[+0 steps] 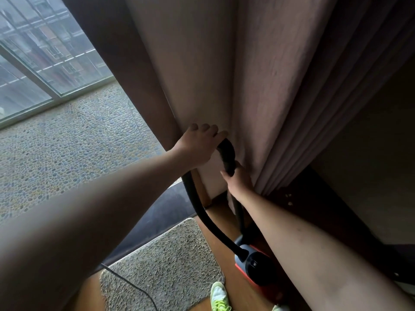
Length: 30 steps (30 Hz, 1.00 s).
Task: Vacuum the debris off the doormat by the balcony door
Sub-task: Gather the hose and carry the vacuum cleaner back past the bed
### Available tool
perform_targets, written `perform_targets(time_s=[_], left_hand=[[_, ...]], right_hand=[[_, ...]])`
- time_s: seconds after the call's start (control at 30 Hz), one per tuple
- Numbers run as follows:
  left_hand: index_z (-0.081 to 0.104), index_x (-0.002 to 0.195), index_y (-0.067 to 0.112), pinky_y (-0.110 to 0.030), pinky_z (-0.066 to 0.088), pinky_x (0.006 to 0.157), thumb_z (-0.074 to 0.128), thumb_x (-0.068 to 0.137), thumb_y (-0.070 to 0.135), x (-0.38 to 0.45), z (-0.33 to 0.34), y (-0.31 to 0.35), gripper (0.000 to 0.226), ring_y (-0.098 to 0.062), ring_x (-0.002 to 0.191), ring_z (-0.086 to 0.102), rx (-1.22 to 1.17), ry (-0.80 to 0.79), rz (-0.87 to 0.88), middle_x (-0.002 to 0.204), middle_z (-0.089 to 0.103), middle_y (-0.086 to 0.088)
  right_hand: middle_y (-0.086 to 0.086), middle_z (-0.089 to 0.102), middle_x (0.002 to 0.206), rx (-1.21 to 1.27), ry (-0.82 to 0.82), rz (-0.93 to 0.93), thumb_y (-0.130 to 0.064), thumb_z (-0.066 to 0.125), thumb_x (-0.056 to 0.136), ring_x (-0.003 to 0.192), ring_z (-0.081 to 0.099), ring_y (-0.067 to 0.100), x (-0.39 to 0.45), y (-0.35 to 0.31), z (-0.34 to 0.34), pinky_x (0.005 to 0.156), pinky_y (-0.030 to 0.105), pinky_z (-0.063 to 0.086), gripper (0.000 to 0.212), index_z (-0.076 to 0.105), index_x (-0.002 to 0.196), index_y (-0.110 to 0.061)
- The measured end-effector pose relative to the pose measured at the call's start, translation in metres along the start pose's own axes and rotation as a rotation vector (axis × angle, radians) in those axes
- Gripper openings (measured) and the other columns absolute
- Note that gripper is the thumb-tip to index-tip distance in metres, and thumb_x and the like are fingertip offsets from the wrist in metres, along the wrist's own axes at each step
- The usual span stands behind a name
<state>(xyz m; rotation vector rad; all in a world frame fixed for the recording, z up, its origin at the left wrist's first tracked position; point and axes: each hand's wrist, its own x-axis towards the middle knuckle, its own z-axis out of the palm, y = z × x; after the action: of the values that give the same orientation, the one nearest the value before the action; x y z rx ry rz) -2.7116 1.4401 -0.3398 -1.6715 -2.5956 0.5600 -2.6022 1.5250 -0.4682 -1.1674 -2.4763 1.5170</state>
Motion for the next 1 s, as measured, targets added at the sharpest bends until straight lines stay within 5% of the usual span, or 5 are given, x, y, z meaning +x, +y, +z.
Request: perform_targets(time_s=[0.3, 0.53, 0.67, 0.8, 1.0], left_hand=[[0.065, 0.119, 0.008, -0.043, 0.056, 0.056, 0.011, 0.077, 0.009, 0.019, -0.005, 0.003, 0.068, -0.036, 0.085, 0.065, -0.074, 0.286, 0.215, 0.101, 0.066, -0.017], [0.038, 0.144, 0.017, -0.047, 0.043, 0.094, 0.015, 0.078, 0.015, 0.020, -0.007, -0.003, 0.071, -0.034, 0.115, 0.052, -0.059, 0.102, 0.100, 0.131, 0.051, -0.013], [0.035, 0.147, 0.020, -0.047, 0.041, 0.097, 0.043, 0.086, 0.011, 0.019, -0.008, -0.004, 0.062, -0.034, 0.120, 0.050, -0.083, 0.075, 0.079, 0.135, 0.049, -0.011], [0.027, 0.150, 0.026, -0.046, 0.039, 0.101, 0.069, 0.080, 0.025, 0.020, -0.011, -0.002, 0.082, -0.030, 0.128, 0.043, -0.011, 0.016, 0.077, 0.143, 0.042, -0.006], [0.024, 0.152, 0.027, -0.051, 0.033, 0.105, 0.066, 0.074, 0.062, 0.017, -0.012, 0.015, 0.096, -0.030, 0.133, 0.040, -0.018, 0.084, 0.005, 0.148, 0.040, -0.007]], right_hand=[[0.013, 0.069, 0.110, -0.188, 0.240, 0.097, -0.046, 0.060, 0.090, 0.099, 0.066, 0.031, -0.001, 0.010, -0.006, 0.078, 0.036, 0.051, 0.046, 0.059, 0.117, -0.009], [0.013, 0.059, 0.127, -0.132, -0.086, 0.058, -0.038, 0.070, 0.085, 0.114, 0.058, 0.031, 0.016, 0.005, -0.022, 0.095, 0.042, 0.049, 0.057, 0.050, 0.129, -0.007], [0.011, 0.060, 0.122, -0.041, -0.077, 0.011, -0.027, 0.073, 0.084, 0.113, 0.059, 0.028, 0.008, 0.006, -0.030, 0.094, 0.038, 0.049, 0.051, 0.051, 0.125, -0.006], [0.009, 0.060, 0.123, -0.026, -0.111, -0.021, -0.028, 0.072, 0.084, 0.115, 0.058, 0.027, 0.005, 0.004, -0.036, 0.094, 0.036, 0.049, 0.053, 0.049, 0.128, -0.010], [0.009, 0.043, 0.144, -0.214, -0.068, -0.066, -0.037, 0.069, 0.086, 0.129, 0.048, 0.025, -0.002, 0.001, -0.049, 0.102, 0.036, 0.046, 0.073, 0.034, 0.145, -0.012]])
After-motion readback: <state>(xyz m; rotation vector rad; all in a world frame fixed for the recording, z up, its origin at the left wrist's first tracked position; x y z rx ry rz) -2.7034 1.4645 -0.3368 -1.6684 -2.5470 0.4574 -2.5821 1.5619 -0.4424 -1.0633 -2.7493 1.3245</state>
